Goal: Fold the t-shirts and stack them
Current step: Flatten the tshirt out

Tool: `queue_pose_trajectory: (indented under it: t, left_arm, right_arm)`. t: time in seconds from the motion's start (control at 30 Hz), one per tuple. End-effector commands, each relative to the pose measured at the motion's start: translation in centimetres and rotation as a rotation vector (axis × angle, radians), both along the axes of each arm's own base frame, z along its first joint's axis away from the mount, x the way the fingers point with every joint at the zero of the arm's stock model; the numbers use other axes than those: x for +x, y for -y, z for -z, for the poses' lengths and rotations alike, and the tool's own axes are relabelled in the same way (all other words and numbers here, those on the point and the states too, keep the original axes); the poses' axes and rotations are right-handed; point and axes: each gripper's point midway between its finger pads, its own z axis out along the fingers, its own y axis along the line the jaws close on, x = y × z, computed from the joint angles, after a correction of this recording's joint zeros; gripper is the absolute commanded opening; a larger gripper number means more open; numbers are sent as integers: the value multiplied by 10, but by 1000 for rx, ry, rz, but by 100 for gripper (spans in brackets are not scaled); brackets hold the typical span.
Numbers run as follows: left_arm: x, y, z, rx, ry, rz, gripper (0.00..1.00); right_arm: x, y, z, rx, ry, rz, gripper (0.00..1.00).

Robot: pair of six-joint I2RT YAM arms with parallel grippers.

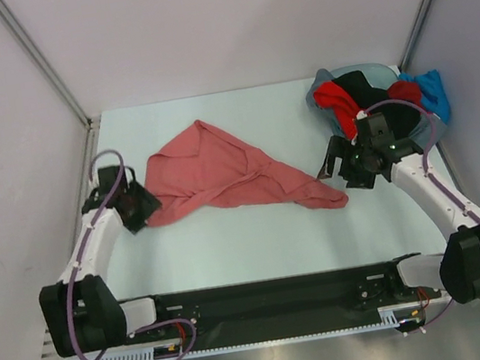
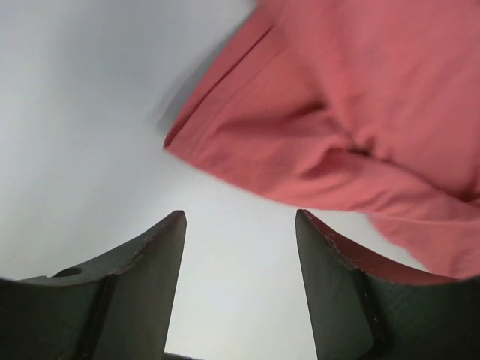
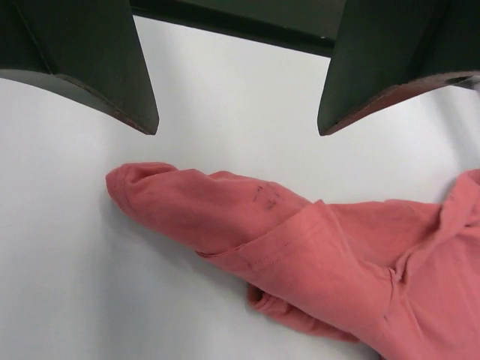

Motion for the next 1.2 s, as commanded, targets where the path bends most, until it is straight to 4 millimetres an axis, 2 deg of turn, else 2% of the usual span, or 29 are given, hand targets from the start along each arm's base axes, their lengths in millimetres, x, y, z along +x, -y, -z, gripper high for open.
queue_pose_trajectory:
  t: [0.0,0.03,0.13,0.3,0.37,0.53,0.63,0.67,0.73,0.77,0.93,0.97,1.03,1.07,1.17]
  left_arm:
    - [-10,29,39,-317,-27,-58,66]
    - [-15,33,48,-350,-55,-56,66]
    - [-18,28,66,-349,-113,-79,68]
    - [-11,2,72,-373,-70,-166,74]
    - [-9,-5,75,-376,-66,-191,73]
    - [-10,-7,91,-403,-121,-238,68]
    - [-7,-11,97,-401,-146,-257,62]
    - [-5,-13,97,-400,-148,-262,56]
    - [0,-20,97,-375,-160,-268,52]
    - [0,-25,99,-362,-176,-279,45]
    - [9,-54,88,-255,-166,-283,32]
    - [12,-54,86,-252,-162,-271,23]
    - [19,-51,85,-275,-144,-246,15]
    - [22,-50,84,-286,-133,-242,0]
    - [27,-44,82,-324,-120,-230,0]
  right_arm:
    - [-6,0,-10,67,-72,-14,93]
    - [-4,-2,-12,83,-70,-15,93]
    - [7,-1,-17,84,-22,-17,92]
    - [19,0,-20,123,-24,15,92]
    - [23,0,-19,129,-24,12,92]
    - [31,-1,-19,137,-19,29,92]
    - [36,-1,-19,136,-14,35,92]
    - [37,0,-19,133,-12,32,92]
    - [38,2,-13,119,-28,34,91]
    - [39,2,-11,112,-29,27,91]
    - [40,-5,4,126,-61,-12,89]
    - [40,-7,6,127,-63,-21,89]
    - [41,-14,12,121,-69,-53,89]
    - [41,-16,14,118,-74,-64,89]
    - [41,-25,21,107,-91,-97,89]
